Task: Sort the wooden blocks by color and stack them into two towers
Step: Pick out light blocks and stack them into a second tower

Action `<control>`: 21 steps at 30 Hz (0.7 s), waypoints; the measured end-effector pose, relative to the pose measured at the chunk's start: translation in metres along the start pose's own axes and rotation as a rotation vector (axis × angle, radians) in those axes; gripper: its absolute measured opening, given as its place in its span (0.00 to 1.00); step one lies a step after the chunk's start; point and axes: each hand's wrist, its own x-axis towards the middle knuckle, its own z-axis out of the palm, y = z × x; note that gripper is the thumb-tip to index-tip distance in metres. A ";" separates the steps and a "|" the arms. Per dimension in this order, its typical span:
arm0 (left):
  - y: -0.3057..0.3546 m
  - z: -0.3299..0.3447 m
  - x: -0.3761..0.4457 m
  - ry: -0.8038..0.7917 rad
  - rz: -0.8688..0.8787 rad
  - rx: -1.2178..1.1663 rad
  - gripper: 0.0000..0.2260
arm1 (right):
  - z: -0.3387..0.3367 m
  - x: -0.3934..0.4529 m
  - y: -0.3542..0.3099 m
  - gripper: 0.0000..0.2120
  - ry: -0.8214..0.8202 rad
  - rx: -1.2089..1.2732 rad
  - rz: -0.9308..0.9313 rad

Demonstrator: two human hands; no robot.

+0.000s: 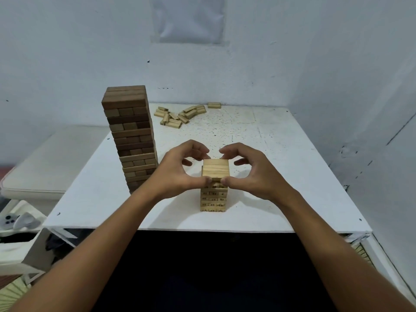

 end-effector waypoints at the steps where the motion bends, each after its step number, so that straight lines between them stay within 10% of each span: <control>1: -0.001 0.000 0.000 0.000 0.000 -0.002 0.25 | 0.000 0.000 0.000 0.25 -0.001 0.001 0.002; 21: -0.009 0.002 -0.005 -0.018 0.000 -0.030 0.25 | 0.006 -0.004 0.004 0.26 -0.014 0.001 0.040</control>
